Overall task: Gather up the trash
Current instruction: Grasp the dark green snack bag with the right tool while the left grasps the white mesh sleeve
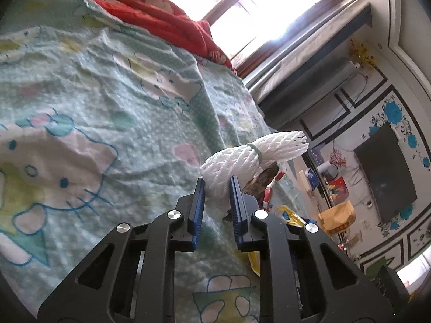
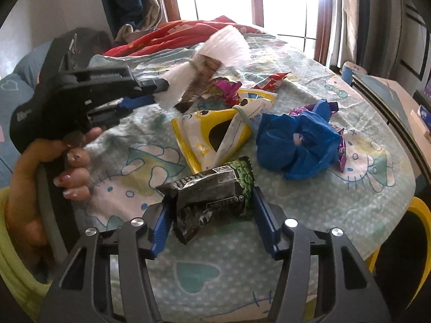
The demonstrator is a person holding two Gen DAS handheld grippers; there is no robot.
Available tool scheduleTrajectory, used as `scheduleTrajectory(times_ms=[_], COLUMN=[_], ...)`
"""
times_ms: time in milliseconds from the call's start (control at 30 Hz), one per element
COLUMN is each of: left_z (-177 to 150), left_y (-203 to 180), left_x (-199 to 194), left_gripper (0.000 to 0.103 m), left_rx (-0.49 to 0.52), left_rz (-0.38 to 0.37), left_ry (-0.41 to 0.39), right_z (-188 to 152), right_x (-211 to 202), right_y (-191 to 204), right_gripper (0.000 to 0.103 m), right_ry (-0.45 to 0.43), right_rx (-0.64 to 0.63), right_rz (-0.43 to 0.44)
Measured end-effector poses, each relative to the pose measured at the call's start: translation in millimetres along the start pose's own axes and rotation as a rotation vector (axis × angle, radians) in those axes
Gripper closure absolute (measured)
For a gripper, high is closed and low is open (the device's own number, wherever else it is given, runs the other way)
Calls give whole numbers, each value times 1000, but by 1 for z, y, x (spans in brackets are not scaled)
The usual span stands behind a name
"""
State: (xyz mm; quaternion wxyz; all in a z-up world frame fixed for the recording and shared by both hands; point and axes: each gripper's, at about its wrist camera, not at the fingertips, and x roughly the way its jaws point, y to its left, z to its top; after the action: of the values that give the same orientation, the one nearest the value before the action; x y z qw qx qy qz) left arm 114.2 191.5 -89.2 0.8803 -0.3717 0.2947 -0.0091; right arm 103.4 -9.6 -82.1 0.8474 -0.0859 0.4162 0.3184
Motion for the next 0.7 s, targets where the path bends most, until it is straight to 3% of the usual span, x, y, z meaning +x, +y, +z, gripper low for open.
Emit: scheduleTrajectory(times_ms=[367,700], left_z=[11,12], left_y=[-19,-53], left_x=[-34,-52], left_gripper=[90,91], left_rx=[60,149], left_rz=[44,26], left_ry=[-107,-143], right_z=[-6,-2], right_x=[-16,-41], right_y=[8,6], right_gripper=[56,56], right_ry=[-44,-114], right_rx=[-24,1], right_rz=[25,36])
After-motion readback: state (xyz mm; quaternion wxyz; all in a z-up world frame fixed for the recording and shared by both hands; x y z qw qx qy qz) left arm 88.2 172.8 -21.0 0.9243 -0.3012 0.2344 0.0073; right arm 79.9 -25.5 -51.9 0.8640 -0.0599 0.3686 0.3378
